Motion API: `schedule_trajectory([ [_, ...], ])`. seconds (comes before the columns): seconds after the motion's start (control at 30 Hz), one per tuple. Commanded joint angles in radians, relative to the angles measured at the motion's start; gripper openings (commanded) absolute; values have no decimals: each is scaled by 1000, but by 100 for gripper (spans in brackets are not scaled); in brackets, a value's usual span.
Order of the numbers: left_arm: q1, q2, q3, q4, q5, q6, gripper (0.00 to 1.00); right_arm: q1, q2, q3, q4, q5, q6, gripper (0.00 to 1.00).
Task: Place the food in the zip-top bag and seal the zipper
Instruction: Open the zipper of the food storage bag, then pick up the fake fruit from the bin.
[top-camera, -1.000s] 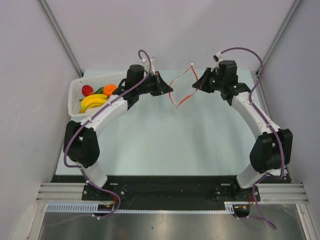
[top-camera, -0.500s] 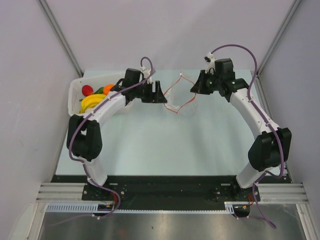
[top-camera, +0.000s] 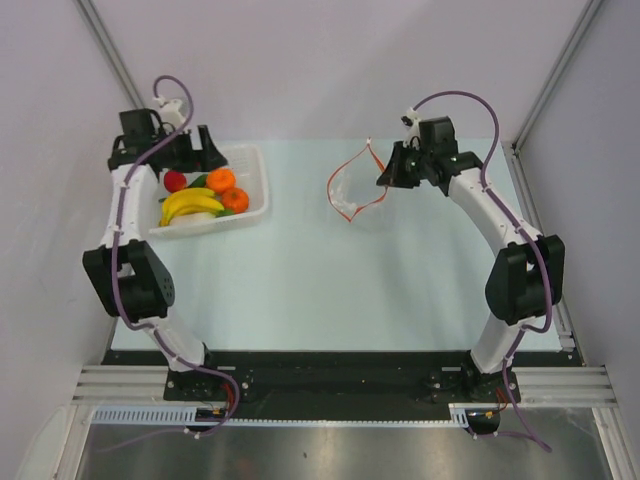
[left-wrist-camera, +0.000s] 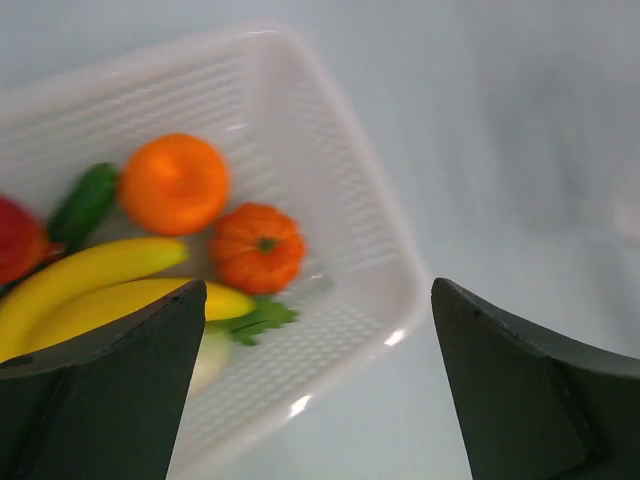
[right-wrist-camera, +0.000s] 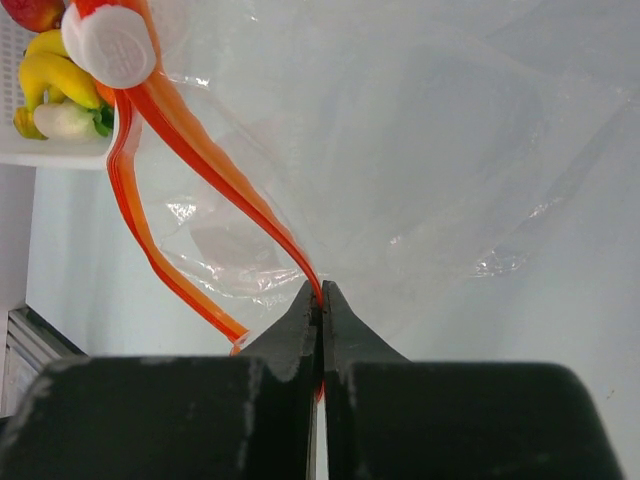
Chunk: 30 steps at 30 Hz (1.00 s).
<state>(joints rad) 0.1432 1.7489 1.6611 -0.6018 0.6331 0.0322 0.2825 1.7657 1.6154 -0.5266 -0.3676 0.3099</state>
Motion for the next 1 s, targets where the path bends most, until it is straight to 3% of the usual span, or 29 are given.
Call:
schedule_trajectory([
  [0.0, 113, 67, 109, -154, -197, 185, 97, 7, 12, 58, 20, 2, 8, 0],
  [0.13, 150, 90, 91, -196, -331, 287, 95, 7, 34, 74, 13, -4, 6, 0],
  [0.27, 150, 144, 85, -263, -456, 489, 93, 9, 49, 89, 7, -8, 6, 0],
  [0.43, 153, 173, 2, -170, -607, 595, 93, 9, 60, 103, 2, -14, 5, 0],
  [0.67, 148, 357, 107, -128, -631, 620, 92, 9, 67, 116, -7, -13, -2, 0],
  [0.97, 148, 477, 189, -147, -642, 589, 82, 7, 72, 130, -16, -5, -6, 0],
])
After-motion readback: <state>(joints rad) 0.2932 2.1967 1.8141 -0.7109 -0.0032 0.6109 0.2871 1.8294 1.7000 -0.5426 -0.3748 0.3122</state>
